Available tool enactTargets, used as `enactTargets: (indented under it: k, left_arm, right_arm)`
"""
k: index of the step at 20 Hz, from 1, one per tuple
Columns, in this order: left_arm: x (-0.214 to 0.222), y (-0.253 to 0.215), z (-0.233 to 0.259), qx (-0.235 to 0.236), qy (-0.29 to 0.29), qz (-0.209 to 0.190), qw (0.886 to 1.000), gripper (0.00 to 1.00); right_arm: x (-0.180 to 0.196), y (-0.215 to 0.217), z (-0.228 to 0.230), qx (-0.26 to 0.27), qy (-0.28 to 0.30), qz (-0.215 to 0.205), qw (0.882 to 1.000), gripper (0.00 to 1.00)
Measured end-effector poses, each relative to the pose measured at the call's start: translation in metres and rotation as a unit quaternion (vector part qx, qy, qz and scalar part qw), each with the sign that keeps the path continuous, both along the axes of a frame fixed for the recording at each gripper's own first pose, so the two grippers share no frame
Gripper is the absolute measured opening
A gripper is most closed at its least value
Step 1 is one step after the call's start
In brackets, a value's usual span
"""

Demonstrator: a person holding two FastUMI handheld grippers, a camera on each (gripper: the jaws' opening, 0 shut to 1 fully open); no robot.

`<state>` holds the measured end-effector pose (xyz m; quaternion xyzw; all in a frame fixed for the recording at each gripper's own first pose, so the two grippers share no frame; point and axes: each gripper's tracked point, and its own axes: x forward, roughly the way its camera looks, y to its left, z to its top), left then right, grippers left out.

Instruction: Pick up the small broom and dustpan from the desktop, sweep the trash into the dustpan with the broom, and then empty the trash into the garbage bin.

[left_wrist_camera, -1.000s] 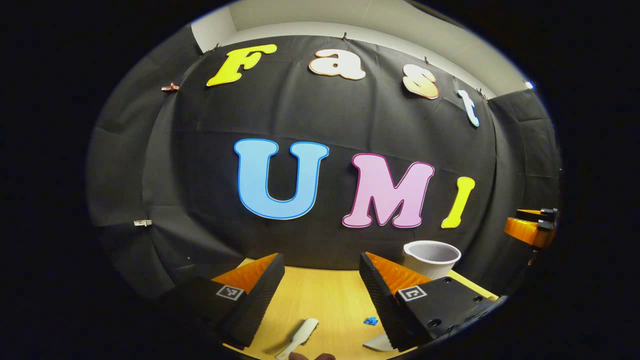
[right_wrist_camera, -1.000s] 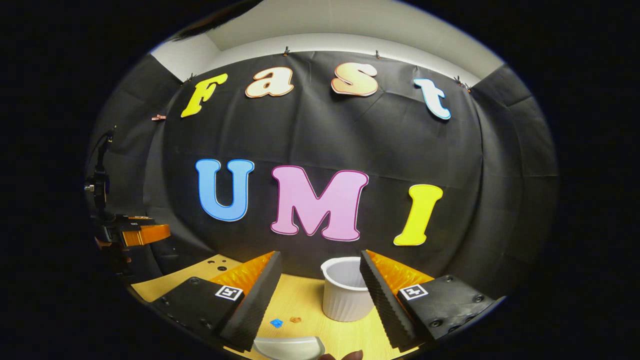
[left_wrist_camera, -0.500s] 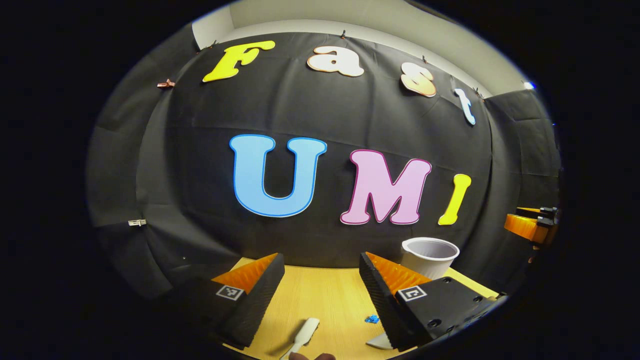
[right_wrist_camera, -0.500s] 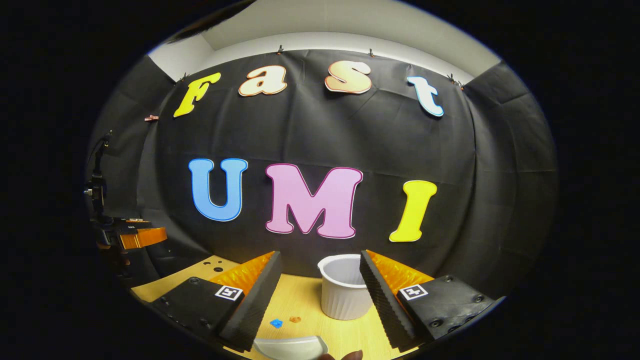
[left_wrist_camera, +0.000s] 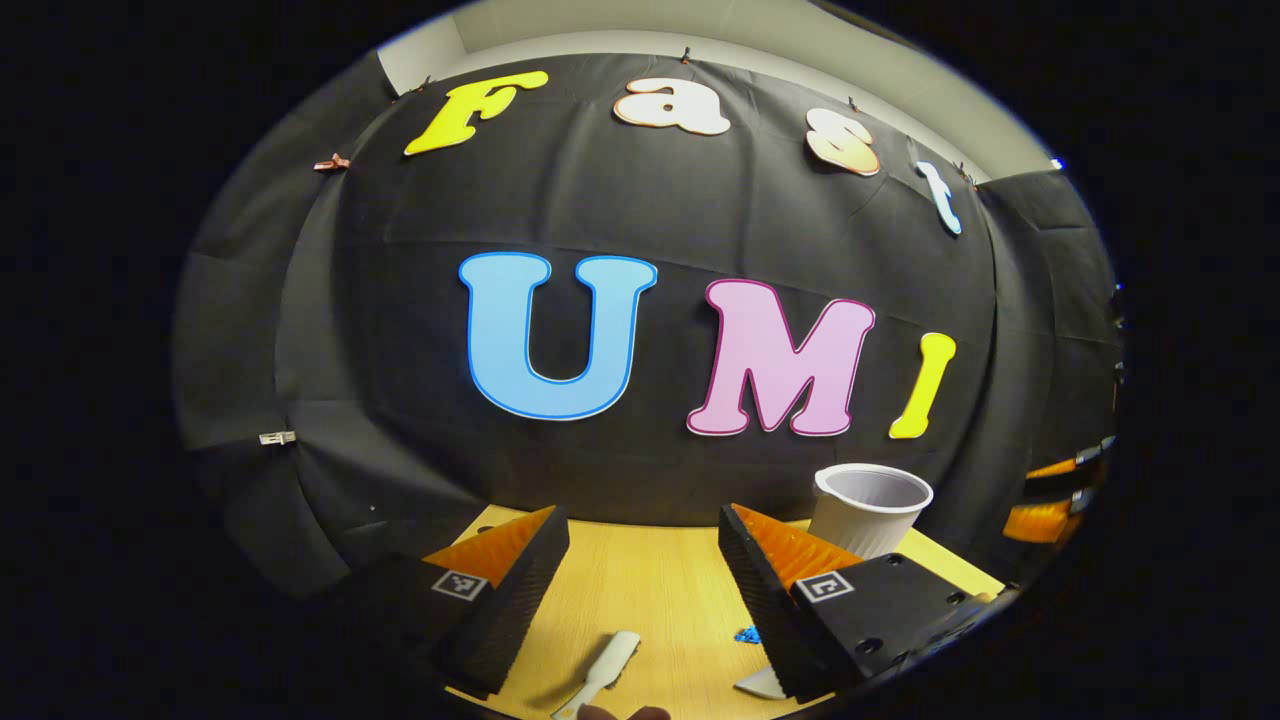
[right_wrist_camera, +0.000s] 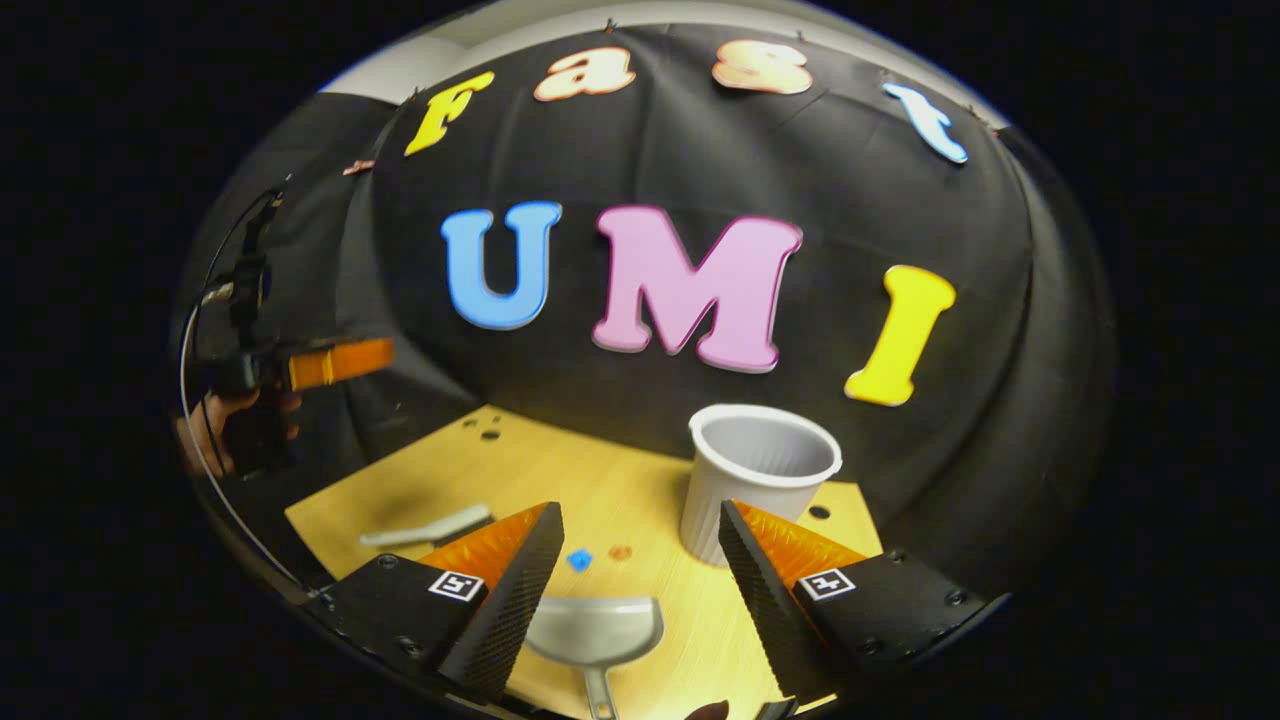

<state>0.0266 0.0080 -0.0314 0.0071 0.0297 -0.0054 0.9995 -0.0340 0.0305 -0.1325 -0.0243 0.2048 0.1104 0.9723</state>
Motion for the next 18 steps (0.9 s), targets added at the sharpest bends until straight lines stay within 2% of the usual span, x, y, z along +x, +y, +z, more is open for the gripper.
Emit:
enactTargets:
  k: [2,4,9,12,18]
  left_arm:
    - [0.001,0.002,-0.005,-0.005,0.005,0.004,1.000,0.96]
    - [0.002,0.003,-0.012,-0.008,0.011,0.007,1.000,0.96]
    - [0.000,0.008,-0.023,-0.005,0.020,0.016,1.000,0.96]
    - [-0.001,0.010,-0.025,-0.006,0.022,0.019,1.000,0.96]
    - [-0.008,0.016,-0.028,0.000,0.026,0.027,0.999,0.96]
  right_arm:
    - [-0.022,0.001,-0.045,-0.026,0.062,0.029,0.997,0.98]
    - [-0.044,-0.001,-0.090,-0.058,0.122,0.048,0.990,0.98]
    - [-0.092,0.013,-0.179,-0.071,0.254,0.086,0.961,0.97]
    - [-0.094,0.010,-0.221,-0.092,0.303,0.091,0.944,0.97]
    - [-0.091,0.024,-0.294,-0.059,0.377,0.070,0.922,0.96]
